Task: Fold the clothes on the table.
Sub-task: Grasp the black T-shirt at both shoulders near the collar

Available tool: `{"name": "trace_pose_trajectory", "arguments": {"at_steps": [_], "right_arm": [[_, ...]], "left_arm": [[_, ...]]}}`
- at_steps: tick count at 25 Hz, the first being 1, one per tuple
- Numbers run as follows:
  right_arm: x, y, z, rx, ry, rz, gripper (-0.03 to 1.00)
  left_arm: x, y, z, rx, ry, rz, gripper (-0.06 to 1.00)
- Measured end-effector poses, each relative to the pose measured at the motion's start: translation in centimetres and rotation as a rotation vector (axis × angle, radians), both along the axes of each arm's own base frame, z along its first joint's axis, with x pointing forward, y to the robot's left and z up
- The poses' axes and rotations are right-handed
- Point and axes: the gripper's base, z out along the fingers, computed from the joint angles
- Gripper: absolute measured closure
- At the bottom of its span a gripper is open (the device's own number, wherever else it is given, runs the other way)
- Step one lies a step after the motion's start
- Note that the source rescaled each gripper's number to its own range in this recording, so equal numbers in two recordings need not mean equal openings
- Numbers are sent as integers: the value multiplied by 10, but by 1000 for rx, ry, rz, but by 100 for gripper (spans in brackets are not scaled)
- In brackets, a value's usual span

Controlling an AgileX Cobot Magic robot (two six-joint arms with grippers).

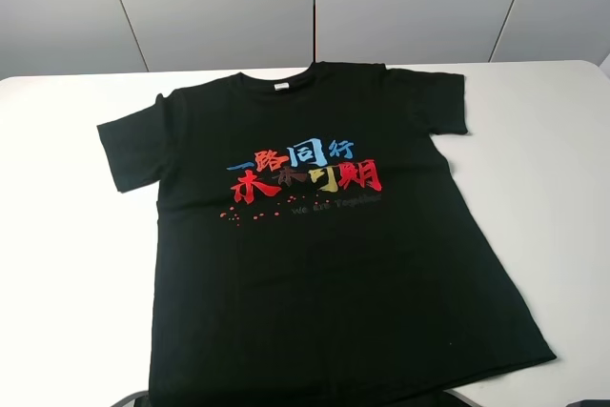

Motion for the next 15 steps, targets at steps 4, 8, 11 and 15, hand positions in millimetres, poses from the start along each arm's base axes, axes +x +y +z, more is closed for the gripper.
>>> {"name": "trace_pose_trajectory", "arguments": {"at_steps": [4, 8, 11, 15], "right_arm": [[0, 0, 0, 0, 0, 0, -3], [0, 0, 0, 5, 0, 2, -3], [0, 0, 0, 7, 0, 1, -3], [0, 1, 0, 16, 1, 10, -3]], "left_arm": [[0, 0, 0, 0, 0, 0, -6], [0, 0, 0, 0, 0, 0, -6], [0, 0, 0, 1, 0, -1, -6], [0, 1, 0, 10, -2, 5, -6]]}}
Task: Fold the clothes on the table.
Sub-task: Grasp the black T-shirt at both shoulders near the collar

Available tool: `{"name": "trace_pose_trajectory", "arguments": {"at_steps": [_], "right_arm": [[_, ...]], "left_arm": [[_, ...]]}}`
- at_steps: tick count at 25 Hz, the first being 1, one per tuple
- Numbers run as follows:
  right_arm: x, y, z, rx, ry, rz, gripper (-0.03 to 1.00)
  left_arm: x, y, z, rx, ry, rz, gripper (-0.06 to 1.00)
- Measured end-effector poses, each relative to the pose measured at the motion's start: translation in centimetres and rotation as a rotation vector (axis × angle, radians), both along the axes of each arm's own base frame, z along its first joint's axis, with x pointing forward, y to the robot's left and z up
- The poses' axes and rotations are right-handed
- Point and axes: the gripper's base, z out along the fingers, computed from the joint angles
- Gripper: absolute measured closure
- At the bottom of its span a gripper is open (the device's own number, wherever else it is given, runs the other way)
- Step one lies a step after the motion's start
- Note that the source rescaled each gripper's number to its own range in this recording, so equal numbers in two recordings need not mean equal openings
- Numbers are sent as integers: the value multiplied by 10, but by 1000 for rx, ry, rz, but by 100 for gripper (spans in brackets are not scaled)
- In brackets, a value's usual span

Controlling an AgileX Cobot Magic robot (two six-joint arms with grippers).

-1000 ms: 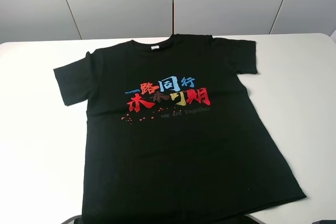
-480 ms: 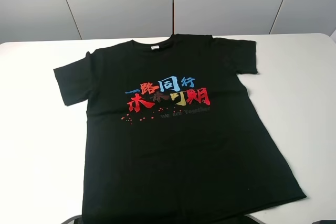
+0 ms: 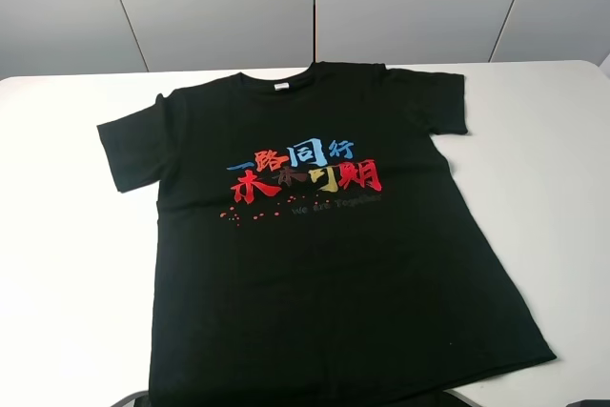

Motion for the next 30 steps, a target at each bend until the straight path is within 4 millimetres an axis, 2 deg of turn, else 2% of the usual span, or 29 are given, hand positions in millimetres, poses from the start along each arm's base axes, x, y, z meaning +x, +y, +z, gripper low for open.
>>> {"name": "trace_pose_trajectory", "arguments": {"at_steps": [11, 16, 19, 24, 27, 30], "right_arm": [[-1, 5, 0, 36, 2, 38, -3], [-2, 6, 7, 57, 0, 45, -3], [5, 6, 22, 56, 28, 42, -3], [32, -1, 60, -92, 66, 32, -3], [62, -4, 80, -154, 94, 17, -3], [100, -1, 91, -209, 135, 83, -3]], "left_arm": [[0, 0, 2, -7, -20, 2, -6], [-3, 1, 25, -26, -136, 2, -6], [7, -2, 44, -12, -105, -7, -6], [63, -13, 79, 69, -62, -76, -6], [107, -26, 104, 113, -12, -165, -6], [152, -43, 116, 149, 107, -324, -6]]}}
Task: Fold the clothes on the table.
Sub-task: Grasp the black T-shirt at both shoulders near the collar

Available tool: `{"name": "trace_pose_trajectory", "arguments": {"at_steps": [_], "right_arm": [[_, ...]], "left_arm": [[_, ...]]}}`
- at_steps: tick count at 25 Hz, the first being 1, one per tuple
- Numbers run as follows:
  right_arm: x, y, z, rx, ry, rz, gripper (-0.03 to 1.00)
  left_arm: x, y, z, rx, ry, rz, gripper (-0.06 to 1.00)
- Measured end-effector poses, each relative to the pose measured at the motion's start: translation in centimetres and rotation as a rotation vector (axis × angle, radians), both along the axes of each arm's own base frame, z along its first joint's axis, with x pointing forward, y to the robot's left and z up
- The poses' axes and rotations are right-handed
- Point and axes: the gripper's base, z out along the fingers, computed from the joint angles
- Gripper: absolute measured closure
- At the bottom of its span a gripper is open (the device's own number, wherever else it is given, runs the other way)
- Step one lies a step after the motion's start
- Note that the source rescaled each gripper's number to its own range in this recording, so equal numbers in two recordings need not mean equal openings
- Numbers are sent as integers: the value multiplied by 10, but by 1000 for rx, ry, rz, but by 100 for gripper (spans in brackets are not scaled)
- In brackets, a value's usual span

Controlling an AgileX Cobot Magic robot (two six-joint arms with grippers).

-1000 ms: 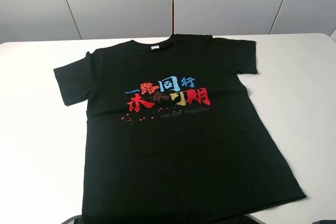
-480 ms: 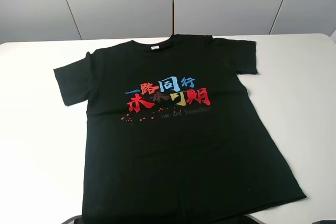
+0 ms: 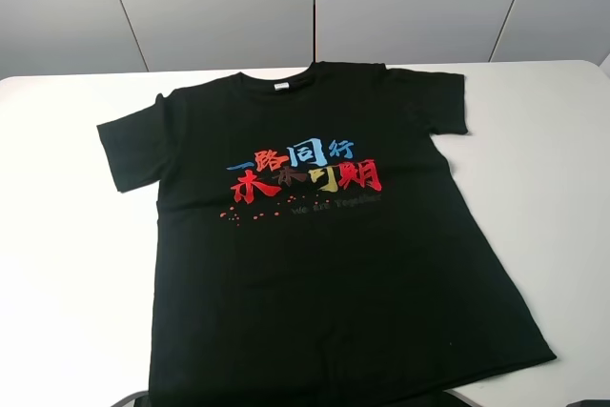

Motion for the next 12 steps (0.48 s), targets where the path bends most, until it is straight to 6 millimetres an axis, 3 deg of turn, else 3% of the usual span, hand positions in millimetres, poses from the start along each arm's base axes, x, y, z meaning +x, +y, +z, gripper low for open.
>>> {"name": "trace_pose_trajectory", "arguments": {"at_steps": [3, 6, 9, 12], "right_arm": [[42, 8, 1, -16, 110, 114, -3], [82, 20, -2, 23, 229, 244, -3], [119, 30, -10, 70, 301, 347, -3], [150, 33, -25, 71, 366, 396, -3]], "left_arm": [[45, -19, -1, 21, 101, -172, -4], [75, -38, -11, 101, 137, -309, 3], [92, -61, -31, 230, 192, -420, 6], [105, -89, -59, 315, 250, -514, 1]]}}
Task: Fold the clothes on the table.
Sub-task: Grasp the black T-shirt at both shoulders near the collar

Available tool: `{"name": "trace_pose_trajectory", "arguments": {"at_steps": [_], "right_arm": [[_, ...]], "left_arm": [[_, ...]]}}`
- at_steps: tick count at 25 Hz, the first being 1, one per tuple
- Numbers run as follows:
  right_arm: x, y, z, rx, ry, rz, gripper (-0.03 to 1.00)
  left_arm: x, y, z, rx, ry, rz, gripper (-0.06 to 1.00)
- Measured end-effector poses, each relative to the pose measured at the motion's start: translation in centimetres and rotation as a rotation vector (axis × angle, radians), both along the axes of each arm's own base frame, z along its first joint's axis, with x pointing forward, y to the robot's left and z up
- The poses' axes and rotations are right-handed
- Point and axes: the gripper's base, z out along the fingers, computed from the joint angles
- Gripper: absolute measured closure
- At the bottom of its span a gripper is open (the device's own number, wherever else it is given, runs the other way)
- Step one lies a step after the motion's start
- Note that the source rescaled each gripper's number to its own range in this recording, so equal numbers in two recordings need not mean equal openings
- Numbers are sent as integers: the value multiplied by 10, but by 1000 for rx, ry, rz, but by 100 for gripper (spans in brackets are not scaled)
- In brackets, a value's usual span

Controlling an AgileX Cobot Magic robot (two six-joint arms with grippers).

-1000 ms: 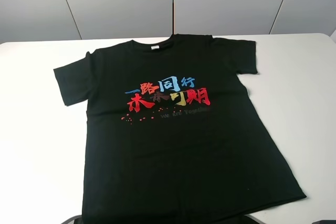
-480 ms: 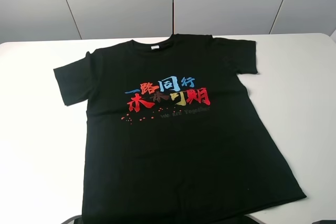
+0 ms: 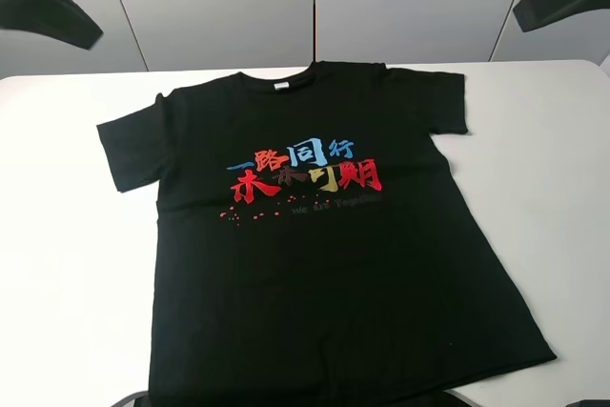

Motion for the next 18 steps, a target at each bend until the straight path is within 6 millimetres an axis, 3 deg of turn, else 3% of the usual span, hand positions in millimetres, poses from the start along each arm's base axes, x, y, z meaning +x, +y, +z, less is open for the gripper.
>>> {"name": "trace_pose_trajectory", "arguments": {"at_steps": [3, 8, 18], "right_arm": [[23, 5, -22, -9, 85, 28, -3], [37, 26, -49, -30, 169, 129, -3], [48, 39, -68, -40, 200, 161, -3]], "left_arm": [[12, -27, -33, 64, 74, -71, -2], [29, -54, -97, 207, 214, -149, -2], [44, -63, -183, 400, 384, -223, -3]]}}
